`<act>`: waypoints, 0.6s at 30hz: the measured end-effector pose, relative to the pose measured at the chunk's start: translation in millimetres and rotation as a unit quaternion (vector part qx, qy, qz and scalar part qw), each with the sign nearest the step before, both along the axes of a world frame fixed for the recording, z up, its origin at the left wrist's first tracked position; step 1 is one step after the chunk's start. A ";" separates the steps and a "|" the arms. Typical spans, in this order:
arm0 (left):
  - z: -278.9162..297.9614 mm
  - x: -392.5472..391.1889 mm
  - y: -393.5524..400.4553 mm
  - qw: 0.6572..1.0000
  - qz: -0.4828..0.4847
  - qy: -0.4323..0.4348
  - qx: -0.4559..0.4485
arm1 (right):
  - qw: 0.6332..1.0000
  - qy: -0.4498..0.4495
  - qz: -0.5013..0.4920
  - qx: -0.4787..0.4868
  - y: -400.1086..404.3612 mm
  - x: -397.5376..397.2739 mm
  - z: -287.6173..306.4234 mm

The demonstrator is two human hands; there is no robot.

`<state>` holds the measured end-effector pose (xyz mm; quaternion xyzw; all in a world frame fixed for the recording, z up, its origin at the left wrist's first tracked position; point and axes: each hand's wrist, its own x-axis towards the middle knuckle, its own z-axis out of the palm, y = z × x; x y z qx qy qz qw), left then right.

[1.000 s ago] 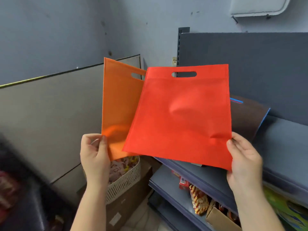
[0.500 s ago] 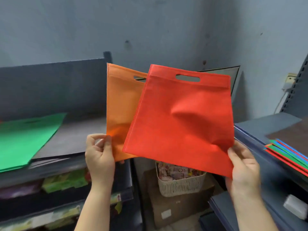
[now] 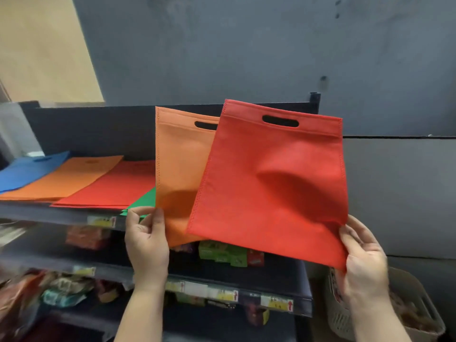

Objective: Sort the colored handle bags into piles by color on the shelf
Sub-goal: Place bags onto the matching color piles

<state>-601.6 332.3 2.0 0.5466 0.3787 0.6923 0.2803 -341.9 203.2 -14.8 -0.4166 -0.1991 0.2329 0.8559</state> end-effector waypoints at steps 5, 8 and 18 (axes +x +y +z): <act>2.1 -76.0 29.6 0.998 0.059 0.008 0.003 | 0.998 0.008 0.054 0.009 52.2 -65.3 6.2; 1.4 -123.1 46.5 0.997 0.074 0.010 -0.007 | 0.996 0.008 0.087 0.006 82.4 -106.2 6.4; 11.3 -268.6 100.7 0.990 0.135 0.035 0.008 | 0.986 0.022 0.165 0.006 176.8 -227.5 4.8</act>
